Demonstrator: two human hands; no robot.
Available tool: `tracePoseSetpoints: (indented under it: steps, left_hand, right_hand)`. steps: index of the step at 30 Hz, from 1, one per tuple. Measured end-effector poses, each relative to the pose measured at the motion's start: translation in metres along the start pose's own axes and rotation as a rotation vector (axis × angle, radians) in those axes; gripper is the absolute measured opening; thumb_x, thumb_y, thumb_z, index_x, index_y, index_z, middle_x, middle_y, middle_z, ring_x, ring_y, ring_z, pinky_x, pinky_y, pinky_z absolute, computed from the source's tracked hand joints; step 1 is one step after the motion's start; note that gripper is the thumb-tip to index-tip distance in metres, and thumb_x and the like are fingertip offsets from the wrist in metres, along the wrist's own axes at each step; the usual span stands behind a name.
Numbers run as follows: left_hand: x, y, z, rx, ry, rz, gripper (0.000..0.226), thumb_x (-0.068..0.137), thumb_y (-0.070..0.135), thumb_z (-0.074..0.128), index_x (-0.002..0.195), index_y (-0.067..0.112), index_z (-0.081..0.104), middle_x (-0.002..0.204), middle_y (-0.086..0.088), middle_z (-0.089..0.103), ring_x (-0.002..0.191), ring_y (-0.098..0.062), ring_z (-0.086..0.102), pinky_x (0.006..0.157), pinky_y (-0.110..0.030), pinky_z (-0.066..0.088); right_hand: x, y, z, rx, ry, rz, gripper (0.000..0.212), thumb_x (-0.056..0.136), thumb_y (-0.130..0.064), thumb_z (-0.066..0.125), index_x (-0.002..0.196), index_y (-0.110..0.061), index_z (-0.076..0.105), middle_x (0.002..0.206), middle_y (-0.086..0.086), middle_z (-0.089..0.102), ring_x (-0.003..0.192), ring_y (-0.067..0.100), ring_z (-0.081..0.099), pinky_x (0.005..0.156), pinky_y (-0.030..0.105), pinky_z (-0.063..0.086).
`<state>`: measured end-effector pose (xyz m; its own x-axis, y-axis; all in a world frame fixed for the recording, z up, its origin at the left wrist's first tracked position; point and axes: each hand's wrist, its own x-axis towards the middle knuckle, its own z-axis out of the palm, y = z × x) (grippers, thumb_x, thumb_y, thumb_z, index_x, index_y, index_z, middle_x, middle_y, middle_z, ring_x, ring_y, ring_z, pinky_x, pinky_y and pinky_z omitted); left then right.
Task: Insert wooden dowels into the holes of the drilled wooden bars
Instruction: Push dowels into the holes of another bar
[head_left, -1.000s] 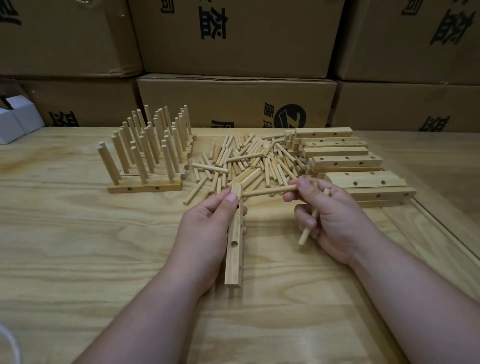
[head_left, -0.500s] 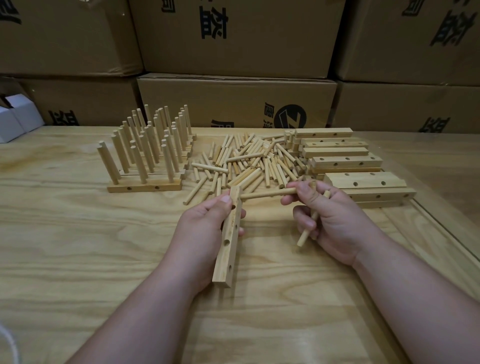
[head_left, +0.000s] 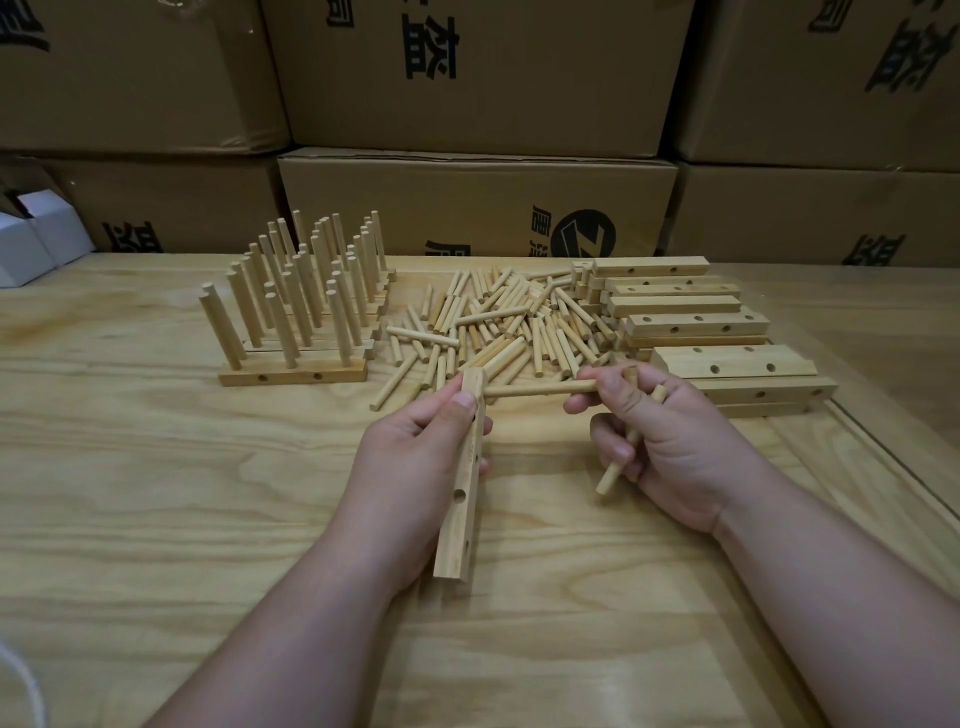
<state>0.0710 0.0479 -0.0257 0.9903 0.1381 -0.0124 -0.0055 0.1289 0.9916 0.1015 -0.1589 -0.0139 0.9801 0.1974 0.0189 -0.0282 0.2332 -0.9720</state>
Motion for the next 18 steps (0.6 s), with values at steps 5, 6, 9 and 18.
tracePoseSetpoints:
  steps: [5,6,9,18]
  left_hand:
    - [-0.001,0.0,0.0,-0.022,-0.008,0.005,0.036,0.102,0.028,0.057,0.124,0.002,0.07,0.077,0.033,0.071,0.067,0.001,0.066,0.056,-0.013,0.05]
    - [-0.001,0.001,0.0,-0.036,-0.006,-0.004,0.035,0.102,0.029,0.057,0.125,0.005,0.07,0.08,0.03,0.073,0.064,0.001,0.065,0.055,-0.013,0.05]
    - [-0.002,0.004,0.001,-0.105,-0.003,-0.025,0.025,0.101,0.029,0.057,0.122,0.024,0.071,0.095,0.004,0.078,0.06,-0.003,0.064,0.054,-0.015,0.051]
    - [0.002,0.002,0.001,-0.186,-0.024,-0.068,0.019,0.102,0.027,0.057,0.116,0.028,0.071,0.104,0.002,0.079,0.071,-0.008,0.07,0.059,-0.021,0.055]
  right_hand:
    - [0.001,0.002,0.0,-0.009,-0.016,-0.022,0.03,0.078,-0.036,0.07,0.098,-0.013,0.071,0.089,0.011,0.073,0.047,0.01,0.042,0.043,0.023,0.024]
    - [0.001,0.003,0.0,-0.011,-0.013,-0.027,0.028,0.079,-0.036,0.07,0.096,-0.015,0.072,0.088,0.01,0.073,0.047,0.01,0.041,0.043,0.022,0.024]
    - [0.003,0.005,0.003,-0.037,0.026,-0.068,0.023,0.082,-0.039,0.069,0.094,-0.021,0.077,0.083,0.005,0.07,0.048,0.011,0.041,0.043,0.022,0.024]
    - [0.01,0.003,0.001,0.23,0.317,0.011,0.049,0.104,-0.047,0.042,0.093,-0.015,0.078,0.074,-0.001,0.063,0.061,0.011,0.055,0.043,0.024,0.037]
